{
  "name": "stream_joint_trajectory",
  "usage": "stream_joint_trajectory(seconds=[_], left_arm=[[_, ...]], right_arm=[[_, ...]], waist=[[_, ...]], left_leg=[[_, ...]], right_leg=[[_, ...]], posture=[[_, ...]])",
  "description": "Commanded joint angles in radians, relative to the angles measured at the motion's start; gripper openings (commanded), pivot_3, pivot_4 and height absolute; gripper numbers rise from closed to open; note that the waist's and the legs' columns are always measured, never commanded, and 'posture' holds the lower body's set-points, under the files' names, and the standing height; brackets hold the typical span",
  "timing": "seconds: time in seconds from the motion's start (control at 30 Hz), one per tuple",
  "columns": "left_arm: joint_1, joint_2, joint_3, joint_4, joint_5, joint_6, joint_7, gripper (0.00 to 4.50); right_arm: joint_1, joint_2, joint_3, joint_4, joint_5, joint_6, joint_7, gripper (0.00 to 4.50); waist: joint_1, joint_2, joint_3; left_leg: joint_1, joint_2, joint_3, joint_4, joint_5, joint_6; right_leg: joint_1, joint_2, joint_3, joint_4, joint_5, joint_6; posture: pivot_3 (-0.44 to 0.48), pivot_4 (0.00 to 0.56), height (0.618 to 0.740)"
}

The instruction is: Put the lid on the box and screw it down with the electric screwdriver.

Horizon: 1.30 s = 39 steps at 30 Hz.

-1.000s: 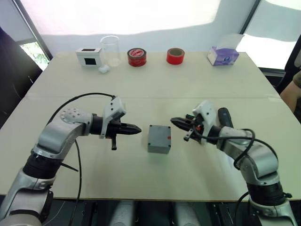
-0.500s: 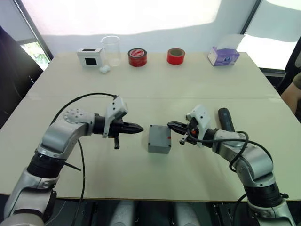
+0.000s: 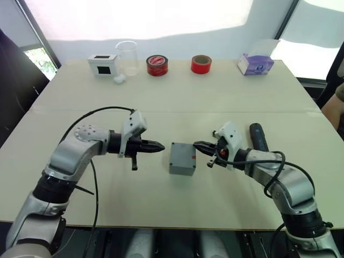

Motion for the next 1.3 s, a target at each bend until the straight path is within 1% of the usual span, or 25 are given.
stream_joint_trajectory(seconds=[0.03, 0.1, 0.17, 0.3, 0.33, 0.37, 0.4, 0.47, 0.6, 0.67, 0.7, 0.8, 0.9, 0.97, 1.03, 1.13, 1.3], left_arm=[[-0.014, -0.001, 0.01, -0.022, -0.002, -0.013, 0.001, 0.0], [-0.015, -0.003, 0.01, -0.022, -0.003, -0.013, 0.001, 0.0], [-0.016, -0.003, 0.01, -0.022, -0.003, -0.013, 0.002, 0.0], [-0.019, -0.005, 0.011, -0.027, -0.007, -0.008, 0.003, 0.0], [-0.021, -0.006, 0.012, -0.029, -0.009, -0.006, 0.003, 0.0], [-0.025, -0.009, 0.014, -0.031, -0.014, -0.003, 0.003, 0.0], [-0.031, -0.012, 0.017, -0.033, -0.018, 0.001, 0.004, 0.0], [-0.047, -0.015, 0.019, -0.036, -0.023, 0.004, 0.0, 0.0], [-0.086, -0.021, 0.011, -0.053, -0.04, 0.009, -0.025, 0.0], [-0.104, -0.026, -0.002, -0.065, -0.043, 0.007, -0.039, 0.0], [-0.113, -0.032, -0.011, -0.074, -0.046, 0.004, -0.046, 0.0], [-0.13, -0.048, -0.028, -0.094, -0.049, -0.005, -0.061, 0.0], [-0.136, -0.06, -0.039, -0.106, -0.047, -0.013, -0.07, 0.0], [-0.132, -0.071, -0.065, -0.131, -0.035, -0.026, -0.073, 0.0], [-0.124, -0.08, -0.088, -0.15, -0.026, -0.037, -0.073, 0.0], [-0.102, -0.071, -0.134, -0.138, 0.034, -0.086, -0.068, 0.0], [-0.085, -0.085, -0.138, -0.143, 0.036, -0.089, -0.056, 0.0]], right_arm=[[-0.011, 0.005, 0.001, -0.008, -0.002, -0.016, -0.001, 0.02], [-0.016, 0.004, 0.001, -0.004, -0.004, -0.018, 0.0, 0.43], [-0.021, 0.002, -0.001, -0.003, -0.002, -0.015, 0.002, 1.06], [-0.025, -0.009, -0.011, -0.01, 0.005, -0.006, 0.006, 2.73], [-0.026, -0.013, -0.016, -0.014, 0.009, -0.001, 0.008, 3.03], [-0.027, -0.023, -0.027, -0.021, 0.018, 0.01, 0.012, 3.47], [-0.026, -0.039, -0.043, -0.033, 0.031, 0.029, 0.021, 3.76], [-0.029, -0.08, -0.088, -0.061, 0.065, 0.083, 0.032, 3.76], [-0.109, -0.138, -0.266, -0.057, 0.207, 0.282, 0.007, 3.76], [-0.163, -0.188, -0.323, -0.022, 0.233, 0.374, -0.009, 4.35], [-0.192, -0.227, -0.346, 0.006, 0.247, 0.421, -0.002, 4.46], [-0.272, -0.318, -0.377, 0.086, 0.27, 0.54, 0.006, 4.46], [-0.34, -0.383, -0.357, 0.176, 0.25, 0.645, -0.018, 4.46], [-0.355, -0.504, -0.258, 0.273, 0.208, 0.726, -0.006, 4.46], [-0.341, -0.62, -0.15, 0.337, 0.226, 0.768, 0.077, 4.46], [-0.374, -0.63, -0.087, 0.461, 0.204, 0.769, 0.096, 4.46], [-0.379, -0.653, 0.029, 0.554, 0.147, 0.67, 0.165, 4.46]], waist=[[0.0, 0.0, 0.0], [0.0, 0.0, 0.0], [0.0, 0.0, 0.0], [0.0, 0.0, 0.0], [0.0, 0.0, 0.0], [0.0, 0.0, 0.0], [0.001, 0.0, 0.0], [0.003, 0.0, 0.0], [0.001, 0.0, 0.0], [0.0, 0.0, 0.0], [0.001, 0.0, 0.0], [0.003, 0.0, 0.0], [0.0, 0.0, 0.0], [0.001, 0.0, 0.0], [0.005, 0.0, 0.0], [-0.006, 0.0, 0.0], [-0.022, 0.0, 0.0]], left_leg=[[0.0, 0.0, 0.0, 0.0, 0.0, 0.0], [0.0, 0.0, 0.0, 0.0, 0.0, 0.0], [0.0, 0.0, 0.0, 0.0, 0.0, 0.0], [0.0, 0.0, 0.0, 0.0, 0.0, 0.0], [0.0, 0.0, 0.0, 0.0, 0.0, 0.0], [0.0, 0.0, 0.0, 0.0, 0.0, 0.0], [0.0, 0.0, 0.0, 0.0, 0.0, 0.0], [0.0, 0.0, 0.0, 0.0, 0.0, 0.0], [0.0, 0.0, 0.0, 0.0, 0.0, 0.0], [0.0, 0.0, 0.0, 0.0, 0.0, 0.0], [0.0, 0.0, 0.0, 0.0, 0.0, 0.0], [0.0, 0.0, 0.0, 0.0, 0.0, 0.0], [0.0, 0.0, 0.0, 0.0, 0.0, 0.0], [0.0, 0.0, 0.0, 0.0, 0.0, 0.0], [-0.001, 0.0, 0.001, -0.001, 0.0, 0.0], [0.0, 0.0, 0.001, 0.0, -0.001, 0.002], [-0.001, 0.001, 0.003, -0.002, -0.001, 0.002]], right_leg=[[0.0, 0.0, 0.0, 0.0, 0.0, 0.0], [0.0, 0.0, 0.0, 0.0, 0.0, 0.0], [0.0, 0.0, 0.0, 0.0, 0.0, 0.0], [0.0, 0.0, 0.0, 0.0, 0.0, 0.0], [0.0, 0.0, 0.0, 0.0, 0.0, 0.0], [0.0, 0.0, 0.0, 0.0, 0.0, 0.0], [0.0, 0.0, 0.0, 0.0, 0.0, 0.0], [0.0, 0.0, 0.0, 0.0, 0.0, 0.0], [0.0, 0.0, 0.0, 0.0, 0.0, 0.0], [0.0, 0.0, 0.0, 0.0, 0.0, 0.0], [0.0, 0.0, 0.0, 0.0, 0.0, 0.0], [0.001, 0.0, 0.0, -0.001, 0.0, 0.0], [0.001, -0.001, 0.0, -0.001, 0.0, 0.0], [0.0, -0.001, 0.0, -0.001, 0.0, 0.0], [0.0, -0.001, 0.0, -0.002, 0.0, -0.001], [0.002, -0.002, 0.0, -0.006, 0.0, 0.0], [0.0, -0.001, 0.001, -0.006, 0.0, 0.0]], posture=[[0.0, 0.15, 0.74], [0.0, 0.15, 0.74], [0.0, 0.15, 0.74], [0.0, 0.15, 0.74], [0.0, 0.15, 0.74], [0.0, 0.15, 0.74], [0.0, 0.15, 0.74], [0.0, 0.15, 0.74], [0.0, 0.15, 0.74], [0.0, 0.15, 0.74], [0.0, 0.15, 0.74], [0.0, 0.15, 0.74], [0.0, 0.15, 0.74], [0.0, 0.15, 0.74], [0.0, 0.15, 0.74], [0.0, 0.15, 0.74], [0.0, 0.15, 0.74]])
